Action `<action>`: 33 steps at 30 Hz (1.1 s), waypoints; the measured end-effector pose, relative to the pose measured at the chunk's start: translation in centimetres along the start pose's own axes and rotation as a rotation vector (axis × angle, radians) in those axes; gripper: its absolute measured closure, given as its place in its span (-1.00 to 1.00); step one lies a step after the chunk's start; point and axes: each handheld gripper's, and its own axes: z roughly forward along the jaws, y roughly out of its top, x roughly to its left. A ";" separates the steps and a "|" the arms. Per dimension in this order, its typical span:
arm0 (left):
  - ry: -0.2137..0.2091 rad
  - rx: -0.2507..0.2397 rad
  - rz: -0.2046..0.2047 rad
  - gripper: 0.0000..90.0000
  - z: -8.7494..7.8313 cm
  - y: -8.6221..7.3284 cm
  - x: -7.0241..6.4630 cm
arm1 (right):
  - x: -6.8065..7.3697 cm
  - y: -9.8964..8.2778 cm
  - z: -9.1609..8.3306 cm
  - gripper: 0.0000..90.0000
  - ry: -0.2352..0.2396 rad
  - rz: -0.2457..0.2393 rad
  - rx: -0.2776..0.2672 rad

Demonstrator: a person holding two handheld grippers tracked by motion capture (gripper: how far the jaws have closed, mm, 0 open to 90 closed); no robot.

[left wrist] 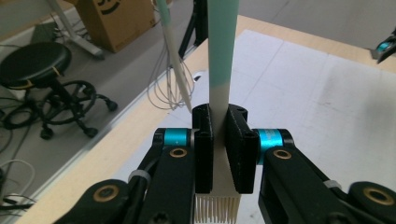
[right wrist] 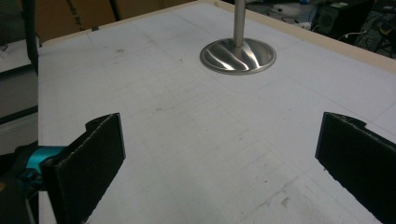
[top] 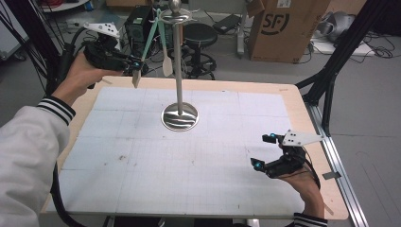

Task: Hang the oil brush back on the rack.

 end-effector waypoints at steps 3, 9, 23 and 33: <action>0.010 -0.001 0.021 0.21 -0.1 -0.3 -0.2 | 0.0 -0.1 0.2 -1.00 0.005 -0.001 0.011; 0.031 -0.033 0.029 -0.34 -1.0 -2.1 -1.6 | 0.0 0.2 0.2 -1.00 0.002 -0.006 -0.002; 0.032 -0.098 0.058 -0.96 -2.9 -8.6 -5.5 | 0.0 0.1 0.2 -1.00 -0.017 0.009 -0.001; 0.028 -0.152 0.030 -0.96 -1.9 -14.4 -8.2 | 0.1 -0.2 0.2 -1.00 -0.058 0.005 -0.021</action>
